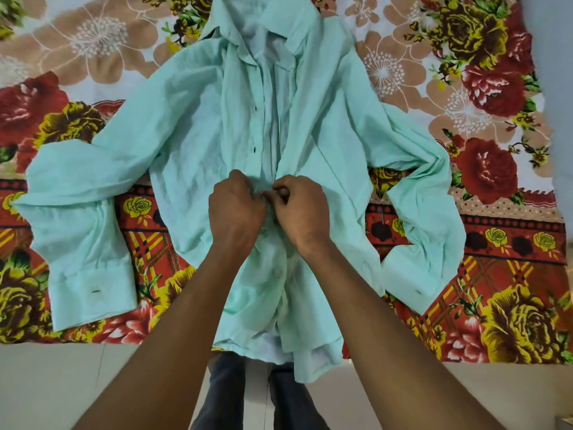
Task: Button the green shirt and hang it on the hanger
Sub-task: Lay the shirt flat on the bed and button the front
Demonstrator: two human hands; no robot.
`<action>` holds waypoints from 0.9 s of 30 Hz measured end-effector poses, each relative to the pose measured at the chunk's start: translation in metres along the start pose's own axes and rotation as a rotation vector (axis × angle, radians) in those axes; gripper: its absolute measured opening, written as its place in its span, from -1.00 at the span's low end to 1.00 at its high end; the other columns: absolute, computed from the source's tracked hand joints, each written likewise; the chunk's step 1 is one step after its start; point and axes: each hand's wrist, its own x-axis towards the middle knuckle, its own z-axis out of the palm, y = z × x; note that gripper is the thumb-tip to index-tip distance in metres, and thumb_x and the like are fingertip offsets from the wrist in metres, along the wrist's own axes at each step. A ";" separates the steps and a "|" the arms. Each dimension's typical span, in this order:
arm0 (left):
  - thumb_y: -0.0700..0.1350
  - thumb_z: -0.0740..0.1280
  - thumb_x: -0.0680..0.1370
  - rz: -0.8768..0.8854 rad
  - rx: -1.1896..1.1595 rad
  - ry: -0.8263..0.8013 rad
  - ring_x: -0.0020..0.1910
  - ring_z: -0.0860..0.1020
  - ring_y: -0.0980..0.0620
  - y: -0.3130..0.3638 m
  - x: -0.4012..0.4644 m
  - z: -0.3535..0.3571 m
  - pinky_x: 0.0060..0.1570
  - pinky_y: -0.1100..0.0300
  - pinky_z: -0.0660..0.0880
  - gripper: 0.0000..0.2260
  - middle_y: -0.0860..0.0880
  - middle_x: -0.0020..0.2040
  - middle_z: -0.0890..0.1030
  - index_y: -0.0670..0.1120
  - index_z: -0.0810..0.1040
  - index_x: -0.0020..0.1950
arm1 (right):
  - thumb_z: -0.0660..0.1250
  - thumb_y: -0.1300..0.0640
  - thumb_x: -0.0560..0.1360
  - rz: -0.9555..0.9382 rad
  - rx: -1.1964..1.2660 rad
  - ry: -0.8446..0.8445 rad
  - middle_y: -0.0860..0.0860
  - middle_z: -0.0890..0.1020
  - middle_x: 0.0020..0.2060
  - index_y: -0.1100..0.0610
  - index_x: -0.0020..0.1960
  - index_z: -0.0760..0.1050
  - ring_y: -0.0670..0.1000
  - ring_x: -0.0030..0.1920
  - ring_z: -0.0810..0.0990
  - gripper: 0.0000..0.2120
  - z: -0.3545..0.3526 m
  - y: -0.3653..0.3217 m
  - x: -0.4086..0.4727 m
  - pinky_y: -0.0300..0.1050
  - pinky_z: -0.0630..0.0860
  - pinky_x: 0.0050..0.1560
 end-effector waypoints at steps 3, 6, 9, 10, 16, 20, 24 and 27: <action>-0.20 0.42 0.48 -0.057 -0.122 0.002 -0.09 0.66 -0.03 -0.007 0.003 -0.004 -0.13 0.20 0.48 -0.88 -0.03 -0.14 0.70 -0.13 0.70 -0.01 | 0.42 0.01 0.55 0.005 -0.066 0.065 -0.06 0.65 -0.17 0.04 -0.04 0.65 -0.04 -0.08 0.60 -0.89 0.008 -0.001 -0.003 -0.07 0.56 -0.04; -0.16 0.48 0.51 -0.182 -0.353 -0.006 -0.15 0.70 -0.02 -0.009 0.001 -0.011 -0.08 0.13 0.62 -0.96 0.01 -0.20 0.72 -0.07 0.73 -0.13 | 0.39 0.11 0.56 0.031 0.080 0.143 -0.06 0.67 -0.18 0.07 -0.08 0.66 -0.07 -0.11 0.61 -0.92 0.007 -0.001 -0.005 -0.07 0.59 -0.03; -0.18 0.50 0.53 -0.337 -0.662 -0.054 -0.26 0.63 0.00 -0.005 -0.001 -0.018 -0.05 0.06 0.67 -0.94 -0.03 -0.23 0.68 -0.07 0.71 -0.14 | 0.42 0.14 0.56 0.011 0.231 0.230 -0.08 0.69 -0.12 0.07 0.00 0.70 -0.13 -0.10 0.63 -0.92 0.002 -0.002 -0.010 -0.18 0.60 0.01; -0.17 0.50 0.54 -0.373 -0.735 -0.084 -0.28 0.60 0.02 -0.003 -0.001 -0.019 -0.08 0.11 0.64 -0.97 -0.04 -0.24 0.68 -0.08 0.72 -0.11 | 0.43 0.14 0.56 -0.012 0.273 0.251 -0.09 0.70 -0.12 0.08 0.01 0.71 -0.14 -0.09 0.64 -0.92 0.001 -0.004 -0.012 -0.22 0.59 0.01; -0.19 0.43 0.59 -0.460 -0.997 -0.200 -0.04 0.72 -0.13 0.010 -0.007 -0.015 -0.09 0.15 0.65 -0.84 -0.24 0.03 0.74 -0.24 0.69 0.12 | 0.48 0.10 0.55 0.081 0.545 0.193 -0.18 0.74 -0.15 0.04 -0.02 0.73 -0.18 -0.09 0.67 -0.94 0.001 -0.008 -0.013 -0.26 0.59 0.01; -0.19 0.44 0.59 -0.454 -1.006 -0.137 0.11 0.71 -0.15 0.011 -0.010 -0.012 0.22 -0.02 0.63 -0.83 -0.19 0.05 0.74 -0.21 0.70 0.14 | 0.49 0.10 0.55 0.111 0.563 0.157 -0.18 0.75 -0.17 0.03 -0.02 0.74 -0.20 -0.10 0.68 -0.94 -0.002 -0.006 -0.011 -0.29 0.60 0.01; -0.18 0.41 0.60 -0.391 -0.996 -0.171 0.09 0.72 -0.08 0.011 -0.013 -0.008 0.20 0.00 0.62 -0.86 -0.12 0.04 0.76 -0.14 0.73 0.11 | 0.47 0.13 0.55 0.106 0.558 0.180 -0.16 0.75 -0.15 0.05 -0.02 0.74 -0.18 -0.08 0.69 -0.93 -0.007 -0.003 -0.009 -0.28 0.61 0.04; -0.24 0.38 0.60 -0.369 -1.052 -0.223 0.02 0.74 -0.09 0.010 -0.013 -0.009 0.03 0.10 0.65 -0.85 -0.16 0.00 0.76 -0.15 0.75 0.04 | 0.47 0.13 0.56 0.119 0.608 0.159 -0.13 0.76 -0.11 0.09 0.01 0.74 -0.18 -0.04 0.70 -0.92 -0.012 0.000 -0.007 -0.29 0.61 0.08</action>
